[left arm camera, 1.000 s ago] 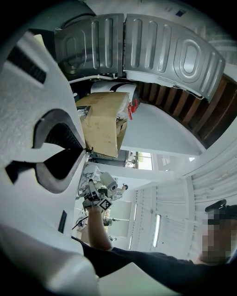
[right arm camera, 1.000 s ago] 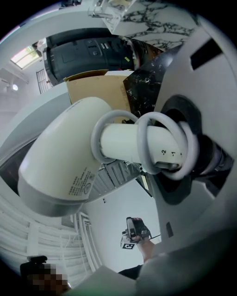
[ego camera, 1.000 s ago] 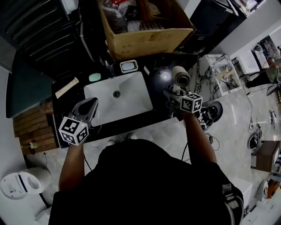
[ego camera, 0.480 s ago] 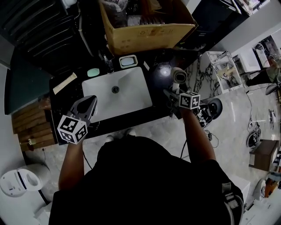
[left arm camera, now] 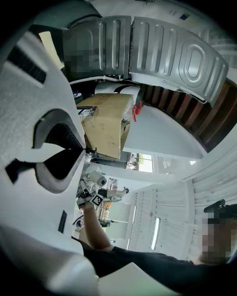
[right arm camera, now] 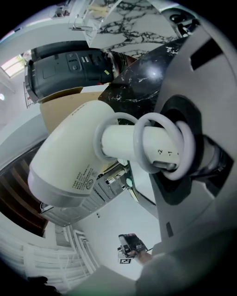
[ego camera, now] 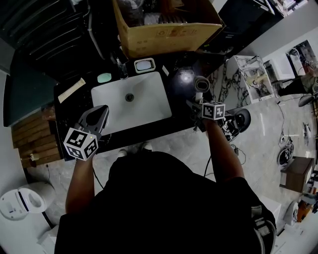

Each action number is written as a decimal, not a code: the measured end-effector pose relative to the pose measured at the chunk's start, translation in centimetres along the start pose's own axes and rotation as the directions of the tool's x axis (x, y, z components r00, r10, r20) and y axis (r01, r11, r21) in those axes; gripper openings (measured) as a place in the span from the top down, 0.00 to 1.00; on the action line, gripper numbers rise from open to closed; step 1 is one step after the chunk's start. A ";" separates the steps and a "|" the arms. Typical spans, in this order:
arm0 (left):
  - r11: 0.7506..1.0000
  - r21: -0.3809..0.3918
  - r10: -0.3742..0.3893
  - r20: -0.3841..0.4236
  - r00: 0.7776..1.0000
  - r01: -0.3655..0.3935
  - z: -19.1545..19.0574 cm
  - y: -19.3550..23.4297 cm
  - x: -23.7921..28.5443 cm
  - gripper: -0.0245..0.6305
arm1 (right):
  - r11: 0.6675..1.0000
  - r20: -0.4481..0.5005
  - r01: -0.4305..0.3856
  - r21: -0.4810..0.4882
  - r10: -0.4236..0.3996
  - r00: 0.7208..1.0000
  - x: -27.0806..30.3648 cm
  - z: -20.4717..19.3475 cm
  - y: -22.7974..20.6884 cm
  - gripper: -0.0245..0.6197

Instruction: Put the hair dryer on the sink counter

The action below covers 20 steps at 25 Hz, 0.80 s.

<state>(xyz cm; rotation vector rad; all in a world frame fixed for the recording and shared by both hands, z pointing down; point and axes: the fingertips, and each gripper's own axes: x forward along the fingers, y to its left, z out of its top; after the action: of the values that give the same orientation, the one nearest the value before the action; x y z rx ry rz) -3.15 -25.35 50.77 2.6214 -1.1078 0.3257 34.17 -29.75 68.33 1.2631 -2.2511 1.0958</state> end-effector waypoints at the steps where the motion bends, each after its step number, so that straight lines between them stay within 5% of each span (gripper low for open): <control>1: 1.000 -0.001 0.000 -0.001 1.000 0.000 0.0 0.0 0.1 0.94 | 1.000 -0.004 0.008 -0.003 -0.008 1.000 0.2 0.0 -0.4 0.66; 20: 1.000 -0.007 0.012 -0.014 1.000 -0.012 -0.7 0.8 -0.6 0.94 | 0.996 -0.146 0.079 -0.030 -0.083 0.986 3.0 -2.6 -3.8 0.66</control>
<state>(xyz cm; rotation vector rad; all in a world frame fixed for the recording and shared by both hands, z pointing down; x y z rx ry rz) -4.22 -25.29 51.36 2.6035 -1.1182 0.3421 35.52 -30.70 73.58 1.2111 -2.0798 1.0919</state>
